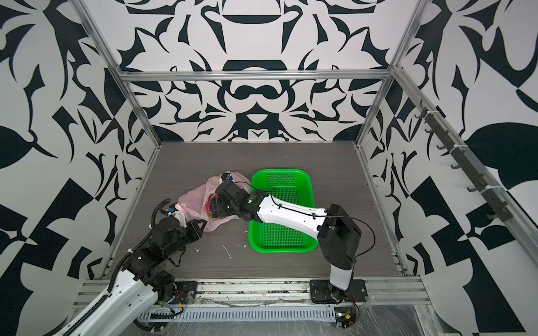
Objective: Untie the knot of the plastic bag and take out the fruit
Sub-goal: Pick up the fruit from the plastic bag.
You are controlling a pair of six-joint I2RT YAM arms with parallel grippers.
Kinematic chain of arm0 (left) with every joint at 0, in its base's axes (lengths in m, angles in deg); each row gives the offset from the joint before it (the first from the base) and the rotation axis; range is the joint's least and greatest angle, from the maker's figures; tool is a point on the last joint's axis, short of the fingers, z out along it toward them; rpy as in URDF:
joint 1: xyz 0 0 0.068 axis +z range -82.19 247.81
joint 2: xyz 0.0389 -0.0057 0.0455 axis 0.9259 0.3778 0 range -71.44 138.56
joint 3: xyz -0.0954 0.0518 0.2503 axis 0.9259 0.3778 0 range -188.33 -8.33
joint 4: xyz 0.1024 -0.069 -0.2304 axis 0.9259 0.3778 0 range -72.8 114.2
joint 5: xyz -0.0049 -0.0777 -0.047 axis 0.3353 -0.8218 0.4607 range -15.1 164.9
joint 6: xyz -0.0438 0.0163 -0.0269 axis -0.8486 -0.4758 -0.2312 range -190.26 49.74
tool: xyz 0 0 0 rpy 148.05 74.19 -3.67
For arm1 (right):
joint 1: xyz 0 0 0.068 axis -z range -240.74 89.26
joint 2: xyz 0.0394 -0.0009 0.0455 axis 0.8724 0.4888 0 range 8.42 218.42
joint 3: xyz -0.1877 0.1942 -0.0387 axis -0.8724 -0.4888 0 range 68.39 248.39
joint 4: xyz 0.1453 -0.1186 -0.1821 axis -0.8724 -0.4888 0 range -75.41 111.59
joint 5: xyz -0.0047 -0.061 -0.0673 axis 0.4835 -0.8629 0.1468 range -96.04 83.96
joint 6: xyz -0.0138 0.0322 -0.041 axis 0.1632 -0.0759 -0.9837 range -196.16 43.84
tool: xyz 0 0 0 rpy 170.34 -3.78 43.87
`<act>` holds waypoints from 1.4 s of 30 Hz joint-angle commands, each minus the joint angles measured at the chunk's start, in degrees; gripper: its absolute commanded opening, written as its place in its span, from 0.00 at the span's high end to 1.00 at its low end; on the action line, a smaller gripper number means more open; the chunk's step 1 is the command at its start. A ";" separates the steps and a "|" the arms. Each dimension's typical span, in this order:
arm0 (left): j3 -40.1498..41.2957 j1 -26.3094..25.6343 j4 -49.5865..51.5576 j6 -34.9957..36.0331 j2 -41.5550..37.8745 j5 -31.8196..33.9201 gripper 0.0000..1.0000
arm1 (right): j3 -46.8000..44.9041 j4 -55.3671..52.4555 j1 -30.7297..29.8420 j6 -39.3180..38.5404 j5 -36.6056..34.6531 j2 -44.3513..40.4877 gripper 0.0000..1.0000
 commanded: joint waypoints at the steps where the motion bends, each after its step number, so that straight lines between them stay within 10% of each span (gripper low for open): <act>1: -0.83 -0.19 1.04 -0.65 -0.49 1.13 1.00 | 1.38 3.89 0.09 -2.51 1.91 -3.03 0.61; 26: -0.57 -0.17 0.69 -0.92 -0.72 1.75 1.00 | 9.32 4.61 3.12 -9.99 6.82 -5.73 0.63; 42: -3.53 -0.15 -0.41 -0.49 -0.40 3.51 1.00 | 4.83 20.81 1.33 1.32 7.10 -0.50 0.70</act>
